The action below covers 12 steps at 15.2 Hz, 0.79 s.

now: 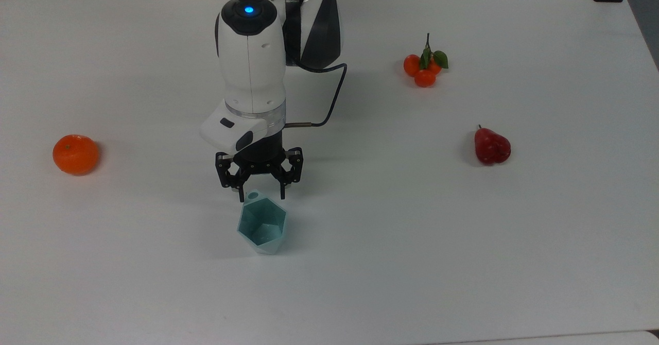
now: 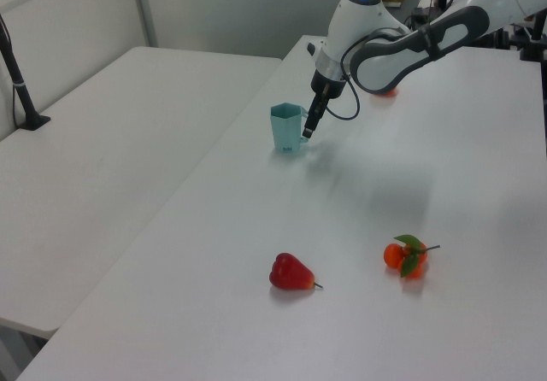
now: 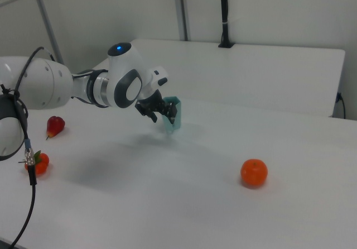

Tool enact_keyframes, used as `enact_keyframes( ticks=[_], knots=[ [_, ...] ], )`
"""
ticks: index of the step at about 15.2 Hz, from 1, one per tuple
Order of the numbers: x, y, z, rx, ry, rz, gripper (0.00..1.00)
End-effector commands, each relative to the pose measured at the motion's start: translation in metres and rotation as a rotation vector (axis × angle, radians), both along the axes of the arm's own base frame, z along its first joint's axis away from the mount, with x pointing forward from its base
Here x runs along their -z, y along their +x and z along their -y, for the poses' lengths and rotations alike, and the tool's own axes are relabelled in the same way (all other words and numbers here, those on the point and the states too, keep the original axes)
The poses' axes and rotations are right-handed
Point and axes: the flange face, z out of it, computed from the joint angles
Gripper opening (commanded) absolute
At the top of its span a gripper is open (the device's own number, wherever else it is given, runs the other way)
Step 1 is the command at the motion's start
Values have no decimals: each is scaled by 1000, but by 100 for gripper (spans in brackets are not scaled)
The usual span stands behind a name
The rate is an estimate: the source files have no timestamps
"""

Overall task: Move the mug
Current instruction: 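Move the open gripper over the teal mug and lower it to the rim, then close the gripper on the teal mug's rim and lift it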

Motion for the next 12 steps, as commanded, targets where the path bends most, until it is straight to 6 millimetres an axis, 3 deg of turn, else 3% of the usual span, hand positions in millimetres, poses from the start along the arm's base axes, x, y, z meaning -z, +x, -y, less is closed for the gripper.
enact_keyframes(
  ticks=[1, 2, 6, 10, 12],
  knots=[
    [0, 4, -9, 21, 5, 26, 72],
    [0, 4, -10, 29, 8, 26, 71],
    [6, 4, -10, 18, -15, 22, 40],
    [5, 4, -10, 31, -13, 22, 33],
    [7, 4, -9, 42, -10, 20, 21]
  ],
)
